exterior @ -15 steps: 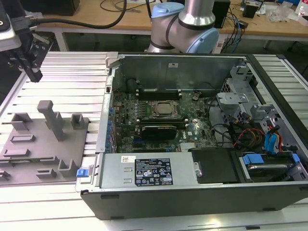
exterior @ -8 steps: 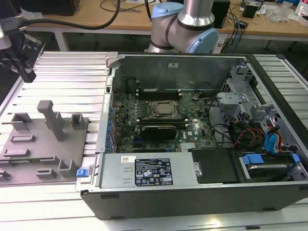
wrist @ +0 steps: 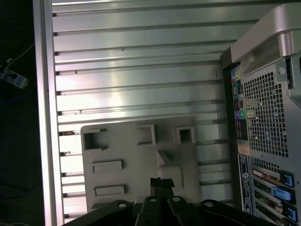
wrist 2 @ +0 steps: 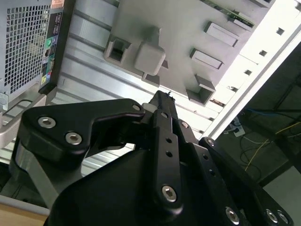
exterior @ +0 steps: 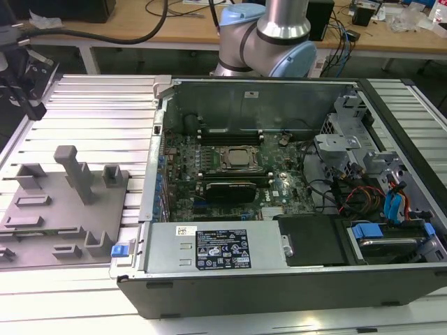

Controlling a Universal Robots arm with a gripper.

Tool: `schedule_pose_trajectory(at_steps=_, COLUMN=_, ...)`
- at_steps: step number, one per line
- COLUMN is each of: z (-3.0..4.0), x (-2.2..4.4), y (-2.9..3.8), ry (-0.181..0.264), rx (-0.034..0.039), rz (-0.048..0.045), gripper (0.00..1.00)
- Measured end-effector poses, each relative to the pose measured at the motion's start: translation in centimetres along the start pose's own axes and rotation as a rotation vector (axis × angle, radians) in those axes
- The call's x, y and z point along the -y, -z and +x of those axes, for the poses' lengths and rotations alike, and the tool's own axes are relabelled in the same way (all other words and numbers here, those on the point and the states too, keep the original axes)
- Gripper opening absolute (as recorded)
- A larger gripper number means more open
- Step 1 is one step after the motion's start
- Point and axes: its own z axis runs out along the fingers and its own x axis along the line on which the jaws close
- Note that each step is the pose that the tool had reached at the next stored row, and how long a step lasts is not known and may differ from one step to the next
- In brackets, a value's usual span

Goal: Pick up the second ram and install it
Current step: 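Reach for the second ram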

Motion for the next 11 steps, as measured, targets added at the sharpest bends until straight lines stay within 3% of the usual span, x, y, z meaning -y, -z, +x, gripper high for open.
schedule_pose_trajectory(at_steps=11, z=1.50, x=0.12, y=-0.10, ry=0.000, rx=0.0000, rz=0.0000, gripper=0.11)
